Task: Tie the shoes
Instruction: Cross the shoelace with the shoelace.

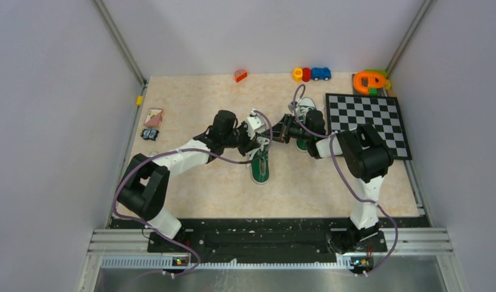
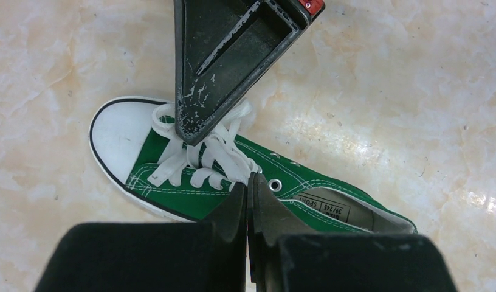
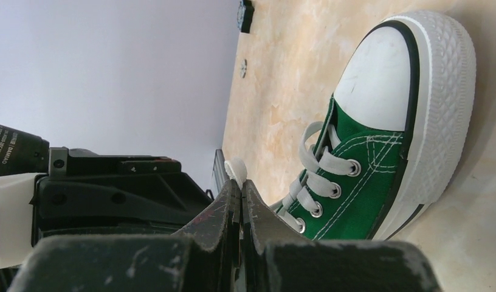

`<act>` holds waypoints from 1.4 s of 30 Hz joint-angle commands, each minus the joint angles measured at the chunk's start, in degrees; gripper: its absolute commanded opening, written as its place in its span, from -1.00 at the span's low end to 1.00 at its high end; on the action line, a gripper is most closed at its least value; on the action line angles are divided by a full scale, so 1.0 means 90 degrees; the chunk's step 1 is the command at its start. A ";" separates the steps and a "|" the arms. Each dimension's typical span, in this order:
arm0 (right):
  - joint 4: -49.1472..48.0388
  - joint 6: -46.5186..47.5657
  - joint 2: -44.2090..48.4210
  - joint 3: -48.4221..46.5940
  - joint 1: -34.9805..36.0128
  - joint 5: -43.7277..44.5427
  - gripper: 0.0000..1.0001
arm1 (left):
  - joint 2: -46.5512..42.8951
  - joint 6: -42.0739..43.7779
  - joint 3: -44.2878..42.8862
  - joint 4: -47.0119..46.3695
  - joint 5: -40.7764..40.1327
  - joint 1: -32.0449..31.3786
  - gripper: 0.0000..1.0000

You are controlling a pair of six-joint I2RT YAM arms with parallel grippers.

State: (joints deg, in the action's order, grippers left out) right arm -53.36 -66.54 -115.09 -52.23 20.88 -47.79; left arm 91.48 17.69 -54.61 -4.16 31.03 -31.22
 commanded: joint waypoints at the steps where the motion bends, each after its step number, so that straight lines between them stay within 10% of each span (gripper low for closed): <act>1: 0.0059 0.0227 0.0403 -0.0268 0.0046 0.0334 -1.00 | -0.0202 -0.0359 -0.0255 0.0222 -0.0001 -0.0113 -1.00; 18: 0.0490 0.0357 0.0666 -0.0290 0.0198 0.0639 -1.00 | 0.0922 -0.1079 -0.1285 0.0667 -0.0290 -0.0357 -1.00; 42: 0.1137 0.0658 0.1103 -0.0057 0.0399 0.1173 -1.00 | 0.0548 -0.1449 -0.0342 -0.0771 -0.1359 -0.0262 -1.00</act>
State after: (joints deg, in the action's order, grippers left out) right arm -42.46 -62.24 -108.90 -52.49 23.70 -38.46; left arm 100.29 4.75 -59.55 -8.86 21.28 -34.26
